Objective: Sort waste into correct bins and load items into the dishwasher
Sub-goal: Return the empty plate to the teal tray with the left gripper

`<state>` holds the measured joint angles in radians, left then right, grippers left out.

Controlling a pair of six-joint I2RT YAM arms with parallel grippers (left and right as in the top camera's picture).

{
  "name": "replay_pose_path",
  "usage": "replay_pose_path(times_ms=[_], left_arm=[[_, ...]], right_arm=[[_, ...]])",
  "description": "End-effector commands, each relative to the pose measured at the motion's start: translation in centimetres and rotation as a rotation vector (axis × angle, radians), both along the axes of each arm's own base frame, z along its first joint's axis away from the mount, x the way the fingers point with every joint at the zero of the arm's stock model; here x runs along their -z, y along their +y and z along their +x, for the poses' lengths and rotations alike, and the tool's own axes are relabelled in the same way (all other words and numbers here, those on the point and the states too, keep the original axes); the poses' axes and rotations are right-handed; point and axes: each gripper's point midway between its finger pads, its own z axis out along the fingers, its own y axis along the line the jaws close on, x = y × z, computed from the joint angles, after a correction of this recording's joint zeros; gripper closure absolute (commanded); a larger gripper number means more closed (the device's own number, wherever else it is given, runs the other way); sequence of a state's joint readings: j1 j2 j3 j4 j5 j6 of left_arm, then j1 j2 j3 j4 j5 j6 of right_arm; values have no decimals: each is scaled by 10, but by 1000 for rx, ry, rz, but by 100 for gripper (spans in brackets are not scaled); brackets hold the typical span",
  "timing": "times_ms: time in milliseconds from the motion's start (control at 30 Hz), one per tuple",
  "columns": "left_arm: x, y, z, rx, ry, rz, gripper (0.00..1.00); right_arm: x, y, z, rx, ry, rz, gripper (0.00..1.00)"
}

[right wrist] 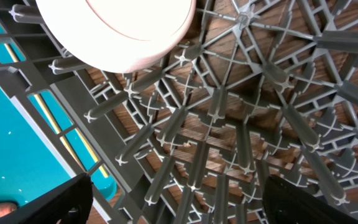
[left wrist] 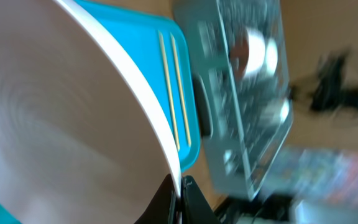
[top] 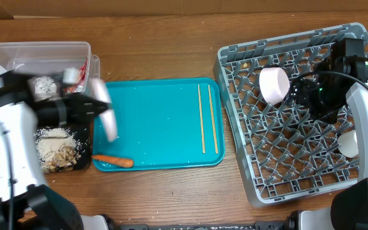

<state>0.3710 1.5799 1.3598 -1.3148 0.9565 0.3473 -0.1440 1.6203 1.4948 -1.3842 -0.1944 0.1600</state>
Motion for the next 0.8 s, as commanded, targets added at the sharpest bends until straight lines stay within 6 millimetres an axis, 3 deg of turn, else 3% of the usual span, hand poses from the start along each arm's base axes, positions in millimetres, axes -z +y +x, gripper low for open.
replay_pose_path(times_ms=[0,100,300,433,633,767], left_arm=[[17,-46,-6,149,32,164,96],[37,-86,-7,220,69,309,96],[78,-138,-12,221,137,590,96],[103,-180,-16,264,142,617,96],[117,-194,-16,274,157,621,96],[111,-187,-9,258,151,618,75]], right_arm=[[-9,-1,-2,-3,-33,-8,11],[-9,-1,-2,-3,-32,-8,11],[-9,-1,-2,-3,-33,-8,10],[-9,-1,-2,-3,-33,-9,10],[-9,-1,-2,-3,-33,-9,10],[-9,-1,-2,-3,-33,-8,10]])
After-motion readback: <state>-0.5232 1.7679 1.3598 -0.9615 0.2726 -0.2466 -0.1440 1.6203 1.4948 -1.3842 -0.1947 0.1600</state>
